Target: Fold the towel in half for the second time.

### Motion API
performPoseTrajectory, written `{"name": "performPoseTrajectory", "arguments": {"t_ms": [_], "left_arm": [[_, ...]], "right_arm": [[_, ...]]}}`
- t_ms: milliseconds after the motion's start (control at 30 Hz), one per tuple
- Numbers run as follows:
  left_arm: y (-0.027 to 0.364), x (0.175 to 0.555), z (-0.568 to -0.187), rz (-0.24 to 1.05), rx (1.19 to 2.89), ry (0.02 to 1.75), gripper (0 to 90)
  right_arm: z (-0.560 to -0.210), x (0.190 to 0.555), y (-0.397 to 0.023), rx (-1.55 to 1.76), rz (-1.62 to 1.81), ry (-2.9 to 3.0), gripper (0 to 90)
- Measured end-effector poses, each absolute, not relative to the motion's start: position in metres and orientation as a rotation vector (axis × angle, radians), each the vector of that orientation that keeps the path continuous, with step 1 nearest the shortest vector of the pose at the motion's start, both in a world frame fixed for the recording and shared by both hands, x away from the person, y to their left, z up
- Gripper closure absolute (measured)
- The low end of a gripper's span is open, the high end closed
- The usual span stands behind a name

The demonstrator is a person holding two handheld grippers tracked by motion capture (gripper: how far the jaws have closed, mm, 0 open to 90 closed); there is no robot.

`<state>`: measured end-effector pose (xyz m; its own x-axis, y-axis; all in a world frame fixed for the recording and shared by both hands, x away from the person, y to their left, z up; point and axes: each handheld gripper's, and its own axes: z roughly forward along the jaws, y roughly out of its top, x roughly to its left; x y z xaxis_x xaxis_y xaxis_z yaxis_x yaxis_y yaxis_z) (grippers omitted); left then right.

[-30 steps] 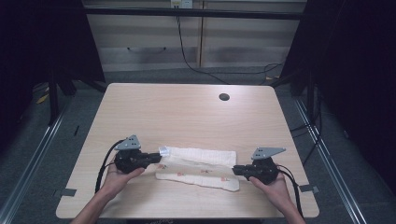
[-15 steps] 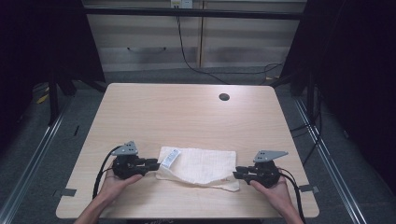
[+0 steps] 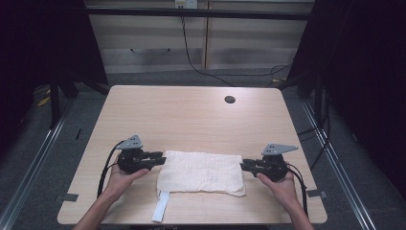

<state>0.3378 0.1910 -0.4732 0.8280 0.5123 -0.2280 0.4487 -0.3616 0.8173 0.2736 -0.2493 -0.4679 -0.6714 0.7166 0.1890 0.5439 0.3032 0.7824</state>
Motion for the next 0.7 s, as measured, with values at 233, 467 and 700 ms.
{"name": "performPoseTrajectory", "arguments": {"t_ms": [233, 467, 700], "left_arm": [[0.172, 0.345, -0.493, 0.05, 2.098, 0.669, 67.7], [0.174, 0.342, -0.506, 0.072, 2.144, 0.693, 70.1], [0.178, 0.34, -0.507, 0.074, 2.137, 0.709, 71.1]], "right_arm": [[-0.481, 0.313, -0.247, 1.218, 1.233, 2.39, 73.0], [-0.497, 0.334, -0.248, 1.269, 1.222, 2.383, 71.4], [-0.5, 0.335, -0.248, 1.263, 1.203, 2.417, 64.7]]}}
